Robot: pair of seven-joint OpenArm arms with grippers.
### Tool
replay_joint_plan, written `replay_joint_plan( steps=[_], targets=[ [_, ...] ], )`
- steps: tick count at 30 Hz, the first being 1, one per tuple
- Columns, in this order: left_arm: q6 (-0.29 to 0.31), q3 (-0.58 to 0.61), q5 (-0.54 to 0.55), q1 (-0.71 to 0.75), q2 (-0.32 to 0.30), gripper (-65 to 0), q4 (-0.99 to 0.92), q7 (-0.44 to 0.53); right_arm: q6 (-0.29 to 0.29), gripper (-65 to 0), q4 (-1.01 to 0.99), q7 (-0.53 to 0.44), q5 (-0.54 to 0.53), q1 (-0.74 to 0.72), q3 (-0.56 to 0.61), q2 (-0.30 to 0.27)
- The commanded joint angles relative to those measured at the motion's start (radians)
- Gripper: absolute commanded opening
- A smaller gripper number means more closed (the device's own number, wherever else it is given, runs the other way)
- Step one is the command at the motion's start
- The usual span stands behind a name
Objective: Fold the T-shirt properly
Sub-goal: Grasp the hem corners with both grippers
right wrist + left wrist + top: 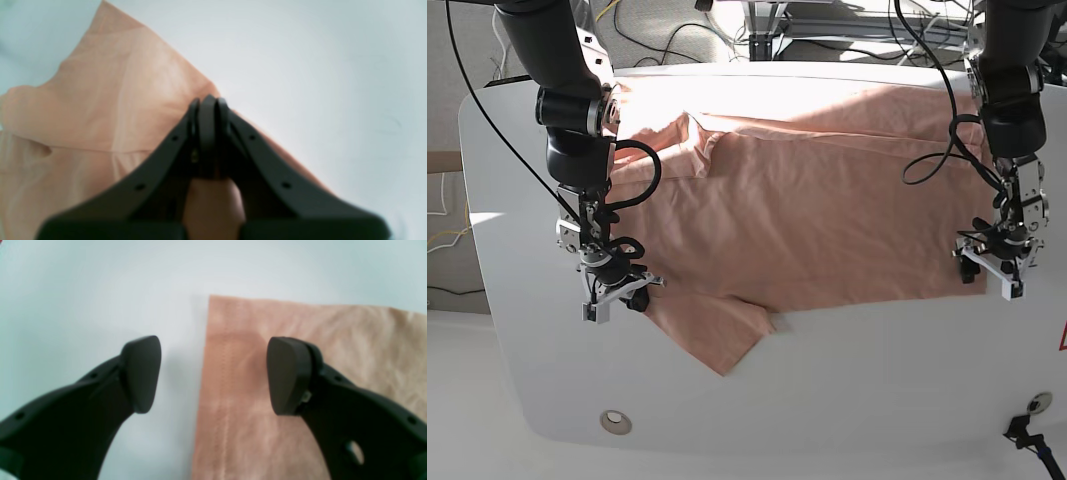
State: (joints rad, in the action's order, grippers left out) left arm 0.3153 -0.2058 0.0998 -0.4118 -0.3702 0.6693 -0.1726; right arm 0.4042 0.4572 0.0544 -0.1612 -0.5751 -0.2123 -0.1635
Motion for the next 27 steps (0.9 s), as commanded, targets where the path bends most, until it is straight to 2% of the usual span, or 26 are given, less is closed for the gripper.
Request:
replay_joint_plan(
  steps=[1,11,18,27],
  targets=[
    [0.005,-0.005,0.011,-0.026,-0.014,-18.4,0.050,0.020,-0.014,-65.0,0.001,0.049,0.022,-0.007,0.001,-0.006],
    [0.002,-0.005,0.011,-0.008,-0.011,-18.4,0.099,0.023,-0.014,-65.0,0.001,0.049,0.022,-0.006,0.001,-0.006],
    [-0.018,-0.004,0.008,-0.057,-0.011,-18.4,-0.047,0.043,-0.014,-65.0,0.001,0.049,0.022,-0.004,0.001,-0.006],
    [-0.018,0.001,0.008,-0.060,-0.006,-18.4,-0.092,0.063,-0.014,-65.0,0.010,0.048,0.022,0.007,0.001,-0.006]
  ],
)
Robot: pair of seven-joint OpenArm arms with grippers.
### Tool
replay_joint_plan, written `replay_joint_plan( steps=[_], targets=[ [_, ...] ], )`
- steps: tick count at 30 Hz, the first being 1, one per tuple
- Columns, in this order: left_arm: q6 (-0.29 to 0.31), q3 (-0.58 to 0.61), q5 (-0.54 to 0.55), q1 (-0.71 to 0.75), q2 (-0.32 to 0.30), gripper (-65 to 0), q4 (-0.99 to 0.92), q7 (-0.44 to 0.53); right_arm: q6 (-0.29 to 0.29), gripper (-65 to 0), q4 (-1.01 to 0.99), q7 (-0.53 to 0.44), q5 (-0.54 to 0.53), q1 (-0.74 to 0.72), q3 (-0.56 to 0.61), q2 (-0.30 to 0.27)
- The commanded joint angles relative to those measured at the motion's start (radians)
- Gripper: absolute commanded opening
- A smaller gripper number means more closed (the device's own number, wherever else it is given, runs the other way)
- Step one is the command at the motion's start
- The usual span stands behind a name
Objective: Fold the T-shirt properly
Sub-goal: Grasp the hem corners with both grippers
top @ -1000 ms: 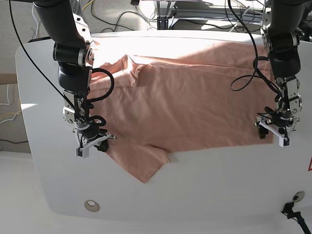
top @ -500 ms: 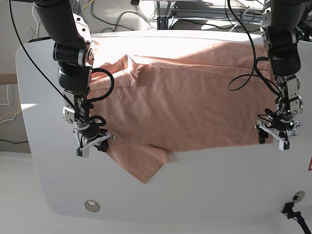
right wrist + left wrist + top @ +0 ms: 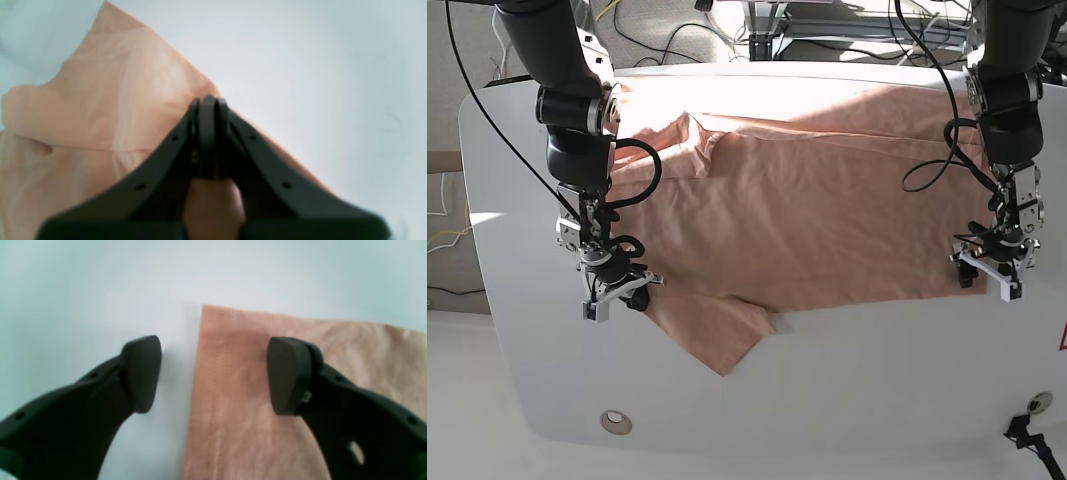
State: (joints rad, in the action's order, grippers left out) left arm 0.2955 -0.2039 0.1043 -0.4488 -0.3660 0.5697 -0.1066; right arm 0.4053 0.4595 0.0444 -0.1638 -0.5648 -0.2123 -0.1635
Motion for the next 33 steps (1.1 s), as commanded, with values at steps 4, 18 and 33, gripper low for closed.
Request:
replay_joint_plan(
  steps=[4,18,33],
  targets=[
    [0.003,-0.001,0.005,-0.023,0.002,-18.4,0.014,-0.003,-0.015,-65.0,0.012,0.058,0.025,-0.002,0.001,-0.005],
    [0.005,-0.001,0.007,-0.023,0.009,-38.1,0.017,0.000,-0.015,-65.0,0.017,0.058,0.025,-0.001,0.001,-0.005],
    [0.005,-0.002,0.008,-0.023,0.009,-48.0,0.019,0.002,-0.015,-65.0,0.018,0.058,0.025,0.012,0.001,-0.005]
  ],
)
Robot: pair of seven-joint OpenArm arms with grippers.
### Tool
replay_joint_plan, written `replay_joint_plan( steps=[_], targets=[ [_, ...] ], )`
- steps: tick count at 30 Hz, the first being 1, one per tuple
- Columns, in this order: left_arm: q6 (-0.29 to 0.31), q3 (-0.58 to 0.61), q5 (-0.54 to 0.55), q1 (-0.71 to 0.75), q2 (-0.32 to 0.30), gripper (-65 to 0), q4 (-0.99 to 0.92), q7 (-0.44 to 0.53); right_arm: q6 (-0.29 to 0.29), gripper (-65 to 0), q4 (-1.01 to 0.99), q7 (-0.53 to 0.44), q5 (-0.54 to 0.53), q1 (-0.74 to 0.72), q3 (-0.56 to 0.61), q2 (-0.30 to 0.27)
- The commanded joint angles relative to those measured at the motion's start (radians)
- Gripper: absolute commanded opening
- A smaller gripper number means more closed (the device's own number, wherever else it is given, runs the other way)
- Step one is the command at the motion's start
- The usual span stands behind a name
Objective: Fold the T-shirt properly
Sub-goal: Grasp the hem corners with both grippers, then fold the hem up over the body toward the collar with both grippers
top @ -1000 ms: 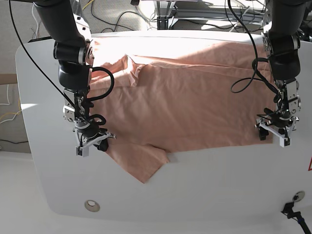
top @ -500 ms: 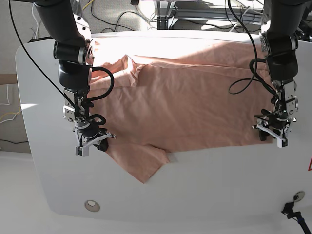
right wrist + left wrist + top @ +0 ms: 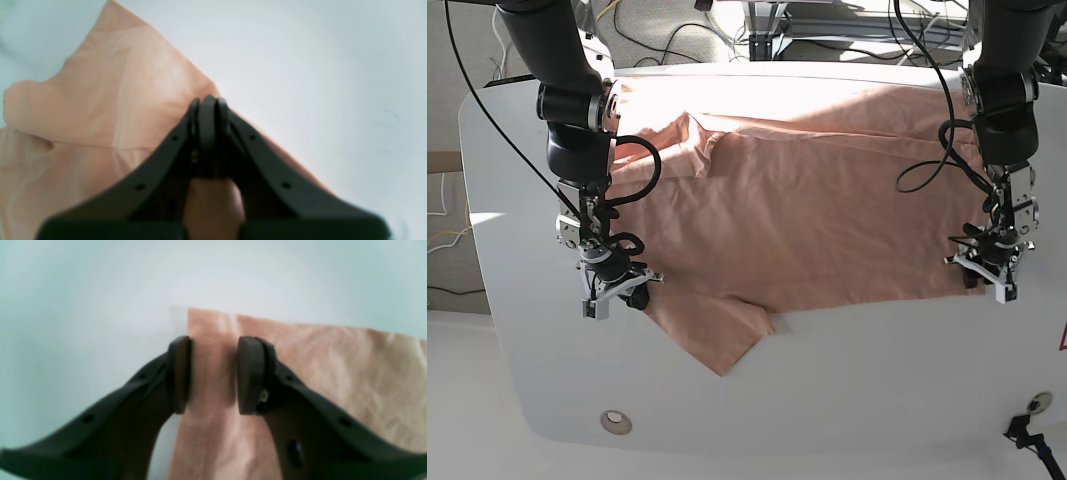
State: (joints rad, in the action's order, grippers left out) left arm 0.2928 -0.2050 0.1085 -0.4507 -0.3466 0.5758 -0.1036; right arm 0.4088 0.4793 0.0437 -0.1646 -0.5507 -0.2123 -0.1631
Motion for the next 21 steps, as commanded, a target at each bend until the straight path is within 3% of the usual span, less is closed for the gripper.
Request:
replay_joint_plan(
  steps=[1,4,13,17,21],
  targets=[
    [0.007,-0.001,0.004,-0.021,-0.010,-52.9,0.013,-0.002,-0.018,-65.0,-0.001,0.058,0.026,-0.002,0.001,-0.005],
    [0.007,-0.001,0.006,-0.021,-0.010,-65.0,0.013,-0.002,-0.018,-65.0,-0.001,0.058,0.026,-0.002,0.001,-0.005],
    [0.007,-0.003,0.004,-0.021,-0.010,-65.0,0.023,0.000,-0.017,-65.0,0.012,0.058,0.026,-0.002,0.001,-0.005],
    [0.007,-0.003,0.004,0.037,-0.007,-65.0,0.160,-0.002,-0.017,-65.0,0.152,0.069,0.024,0.048,0.001,-0.005],
    [0.007,-0.006,0.004,0.096,0.016,-65.0,0.304,-0.002,-0.017,-65.0,0.289,0.149,0.024,0.080,0.001,-0.005]
  ],
)
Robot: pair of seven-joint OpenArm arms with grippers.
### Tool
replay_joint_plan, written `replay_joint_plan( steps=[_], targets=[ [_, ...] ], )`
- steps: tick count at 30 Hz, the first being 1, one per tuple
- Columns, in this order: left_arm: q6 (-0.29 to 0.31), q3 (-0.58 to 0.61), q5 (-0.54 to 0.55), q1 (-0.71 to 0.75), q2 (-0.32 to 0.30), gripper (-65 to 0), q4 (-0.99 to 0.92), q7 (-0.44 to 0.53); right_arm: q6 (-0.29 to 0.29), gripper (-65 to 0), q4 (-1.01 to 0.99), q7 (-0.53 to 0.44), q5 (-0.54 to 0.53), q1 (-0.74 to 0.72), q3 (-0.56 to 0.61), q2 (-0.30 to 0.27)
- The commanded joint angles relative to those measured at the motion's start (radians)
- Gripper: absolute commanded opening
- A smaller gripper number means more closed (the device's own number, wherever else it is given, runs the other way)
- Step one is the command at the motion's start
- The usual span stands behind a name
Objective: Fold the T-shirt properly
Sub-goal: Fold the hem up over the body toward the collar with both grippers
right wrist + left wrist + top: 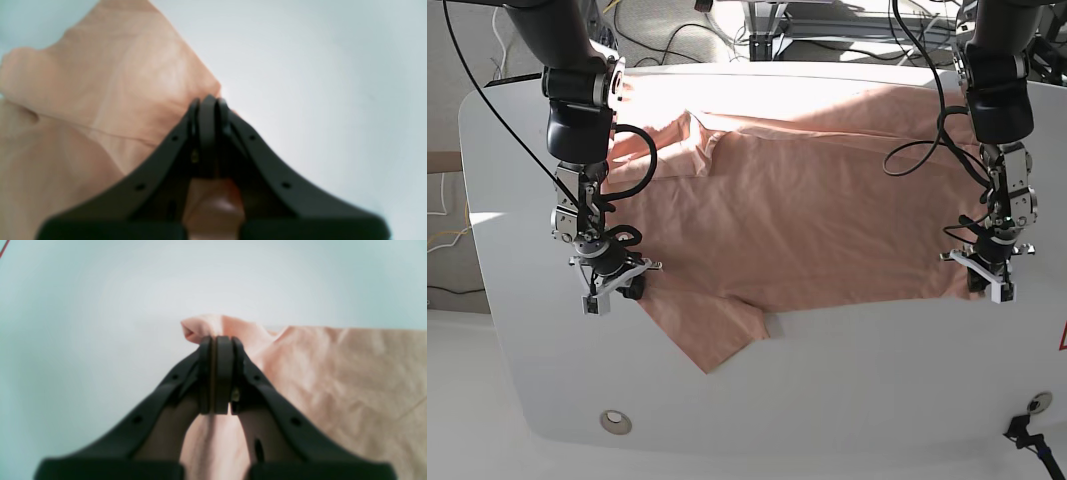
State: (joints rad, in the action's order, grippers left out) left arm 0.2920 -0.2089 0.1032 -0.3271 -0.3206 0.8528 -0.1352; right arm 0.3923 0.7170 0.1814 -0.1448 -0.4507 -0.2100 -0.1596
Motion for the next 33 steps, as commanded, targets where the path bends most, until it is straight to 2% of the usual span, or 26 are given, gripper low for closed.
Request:
replay_joint_plan(
  steps=[1,8,15,23,28,33],
  targets=[
    [0.008,-0.002,0.010,-0.014,-0.010,-65.0,0.059,0.030,0.000,-65.0,0.091,0.030,0.004,-0.009,-0.001,-0.008],
    [0.008,-0.002,0.010,0.078,-0.012,-65.0,0.214,0.030,0.000,-65.0,0.353,0.145,0.003,0.092,-0.004,-0.010],
    [0.008,-0.005,0.010,0.124,-0.042,-65.0,0.247,0.030,0.000,-65.0,0.593,0.258,-0.005,0.201,-0.007,-0.036],
    [0.008,-0.053,0.010,0.144,-0.061,-65.0,0.248,0.032,0.000,-65.0,0.752,0.281,0.000,0.323,-0.009,-0.041],
    [0.008,-0.054,0.008,0.174,-0.078,-65.0,0.256,0.032,0.000,-65.0,0.863,0.387,-0.005,0.379,-0.016,-0.042],
    [0.008,-0.051,0.008,0.260,-0.093,-65.0,0.371,0.030,0.000,-65.0,0.930,0.412,-0.005,0.428,-0.030,-0.039]
  ],
)
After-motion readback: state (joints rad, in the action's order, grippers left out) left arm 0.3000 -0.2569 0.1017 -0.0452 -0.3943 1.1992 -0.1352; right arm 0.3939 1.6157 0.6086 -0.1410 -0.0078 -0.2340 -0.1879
